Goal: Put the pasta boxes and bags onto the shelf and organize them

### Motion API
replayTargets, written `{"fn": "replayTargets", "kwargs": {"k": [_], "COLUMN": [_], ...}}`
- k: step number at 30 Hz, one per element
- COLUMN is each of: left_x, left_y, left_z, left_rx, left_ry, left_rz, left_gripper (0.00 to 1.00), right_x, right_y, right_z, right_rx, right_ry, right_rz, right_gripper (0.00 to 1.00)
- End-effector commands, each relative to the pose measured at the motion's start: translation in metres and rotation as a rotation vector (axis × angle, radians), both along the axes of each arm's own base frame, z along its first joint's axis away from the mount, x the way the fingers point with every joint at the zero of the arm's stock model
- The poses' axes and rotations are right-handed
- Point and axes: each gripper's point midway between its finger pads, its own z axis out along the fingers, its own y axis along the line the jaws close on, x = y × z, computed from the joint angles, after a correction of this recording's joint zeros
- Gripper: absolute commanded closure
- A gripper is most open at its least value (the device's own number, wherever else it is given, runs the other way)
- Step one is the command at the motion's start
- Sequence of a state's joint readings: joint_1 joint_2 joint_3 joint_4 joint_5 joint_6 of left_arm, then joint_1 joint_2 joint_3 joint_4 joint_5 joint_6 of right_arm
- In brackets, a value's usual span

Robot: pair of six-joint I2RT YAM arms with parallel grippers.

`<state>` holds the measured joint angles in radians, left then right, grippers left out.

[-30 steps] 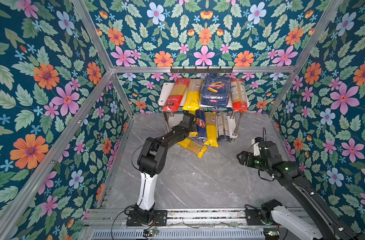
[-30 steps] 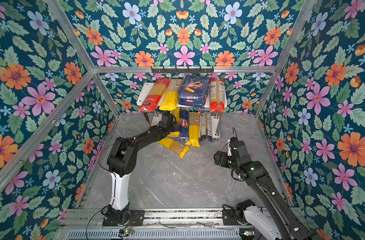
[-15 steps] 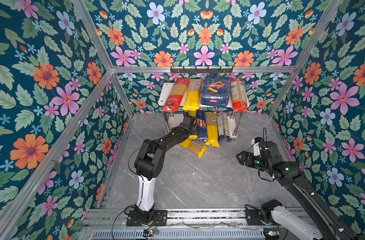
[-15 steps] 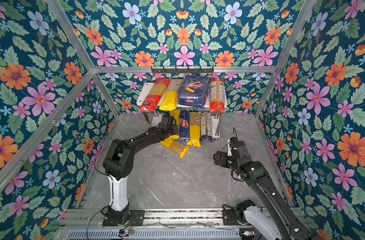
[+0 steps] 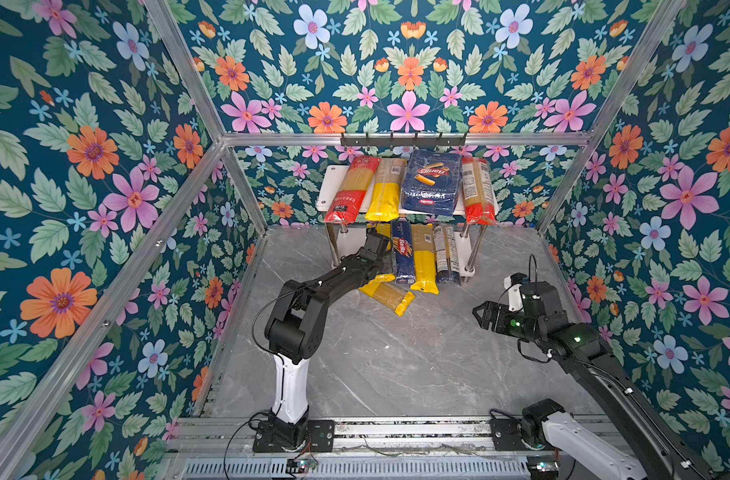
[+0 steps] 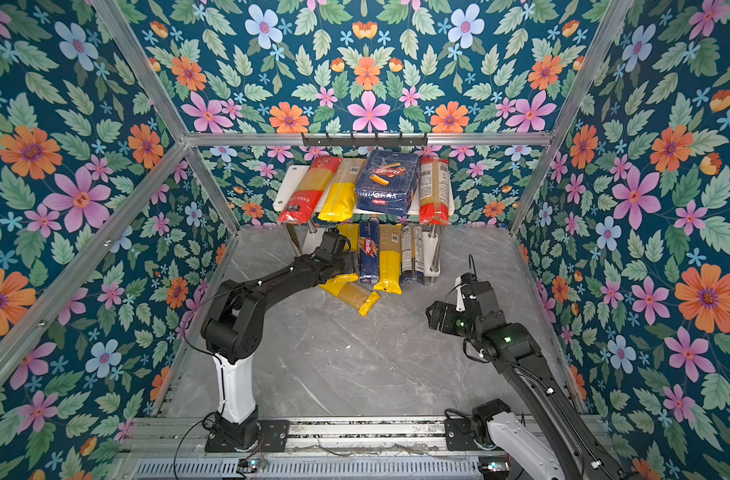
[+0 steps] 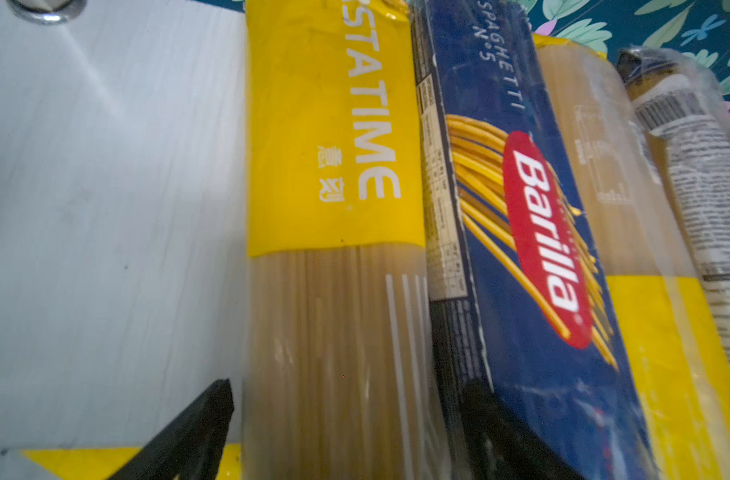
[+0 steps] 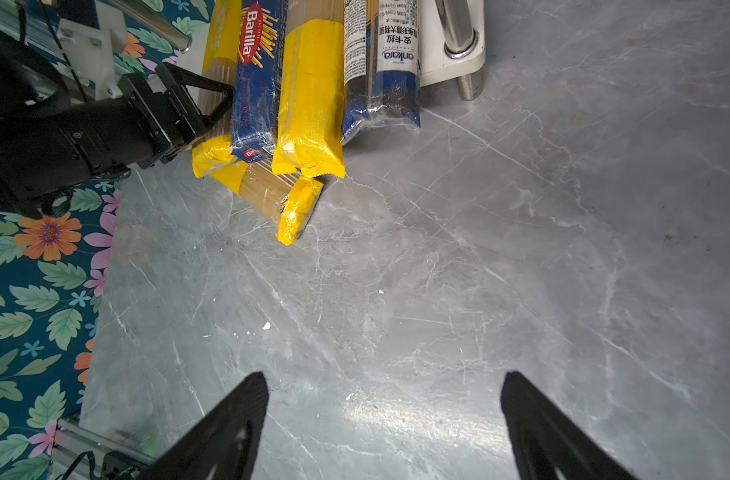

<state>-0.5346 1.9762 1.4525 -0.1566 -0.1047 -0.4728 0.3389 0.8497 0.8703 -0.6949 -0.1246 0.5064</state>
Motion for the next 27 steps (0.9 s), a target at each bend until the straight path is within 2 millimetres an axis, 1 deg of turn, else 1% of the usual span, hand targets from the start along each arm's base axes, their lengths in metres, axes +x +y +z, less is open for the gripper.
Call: {"fn": "replayTargets", "kwargs": {"k": [1,5,9,10,14,19,22,25,27], "left_x": [-0.009,-0.028,-0.048,-0.052,-0.076,-0.118,-0.146,-0.176,-0.195], "left_y": [0.004,0.009,0.014,0.015,0.022,0.025,0.031,0.042,0.054], "left_z": [0.009,0.014,0.019,0.017,0.021,0.023,0.022,0.017,0.011], "left_rx": [0.011,0.015,0.003,0.004,-0.004,-0.014,-0.027,-0.028,-0.022], "left_ry": [-0.014,-0.016,-0.02,-0.017,-0.023,-0.039,-0.042,-0.037,-0.031], "left_rz": [0.011,0.015,0.02,0.022,0.036,0.048,0.059,0.079,0.101], "left_gripper": [0.07,0.01,0.0,0.0,0.0,0.0,0.0,0.0,0.0], "right_x": [-0.003,-0.009,-0.018,-0.02,-0.034,-0.047,-0.051,-0.052,-0.05], "right_y": [0.0,-0.001,-0.003,-0.003,0.0,0.007,0.017,0.028,0.035], "right_z": [0.001,-0.003,-0.007,-0.007,-0.007,-0.016,-0.027,-0.038,-0.044], "right_rx": [0.009,0.017,0.024,0.025,0.034,0.002,0.02,0.033,0.026], "right_ry": [0.011,0.028,0.039,0.042,0.054,0.066,0.083,0.097,0.097], "right_rz": [-0.005,-0.008,-0.013,-0.009,0.016,0.043,0.066,0.086,0.101], "right_gripper": [0.11,0.11,0.11,0.11,0.1,0.09,0.09,0.09,0.09]}}
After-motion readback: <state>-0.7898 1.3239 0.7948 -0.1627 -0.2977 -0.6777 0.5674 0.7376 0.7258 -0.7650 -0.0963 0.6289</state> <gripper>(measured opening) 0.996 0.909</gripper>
